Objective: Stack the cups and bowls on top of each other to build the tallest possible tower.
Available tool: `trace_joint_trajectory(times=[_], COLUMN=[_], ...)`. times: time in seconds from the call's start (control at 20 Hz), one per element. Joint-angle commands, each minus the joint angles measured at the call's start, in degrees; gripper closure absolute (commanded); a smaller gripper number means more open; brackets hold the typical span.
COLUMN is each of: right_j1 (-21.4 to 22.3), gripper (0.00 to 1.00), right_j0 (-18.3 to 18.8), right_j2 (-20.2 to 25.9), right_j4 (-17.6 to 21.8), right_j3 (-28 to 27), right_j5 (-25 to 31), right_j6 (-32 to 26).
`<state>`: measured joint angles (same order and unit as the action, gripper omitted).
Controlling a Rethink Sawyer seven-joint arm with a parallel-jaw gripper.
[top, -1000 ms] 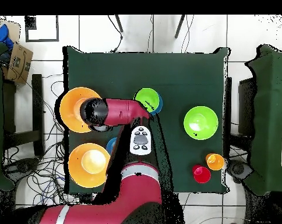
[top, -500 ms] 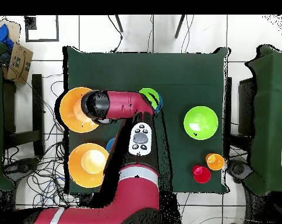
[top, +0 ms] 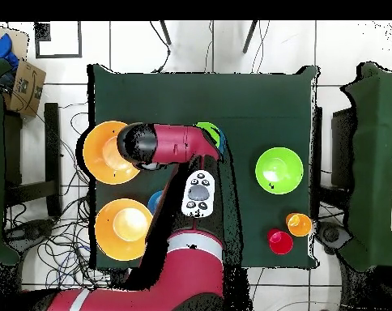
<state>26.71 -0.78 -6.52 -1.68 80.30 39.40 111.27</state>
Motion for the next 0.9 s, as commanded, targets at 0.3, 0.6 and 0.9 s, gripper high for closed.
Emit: trace_joint_trajectory(times=[0.3,0.6,0.9], right_j1=[0.81,0.4,0.54], gripper=[0.0,0.0,0.0], right_j0=[2.14,2.09,0.87], right_j2=[10.98,12.69,12.0], right_j4=[-8.32,-11.09,-10.7], right_j3=[6.94,7.21,7.69], right_j5=[-0.1,0.4,-0.94], right_j6=[6.48,5.17,5.49])
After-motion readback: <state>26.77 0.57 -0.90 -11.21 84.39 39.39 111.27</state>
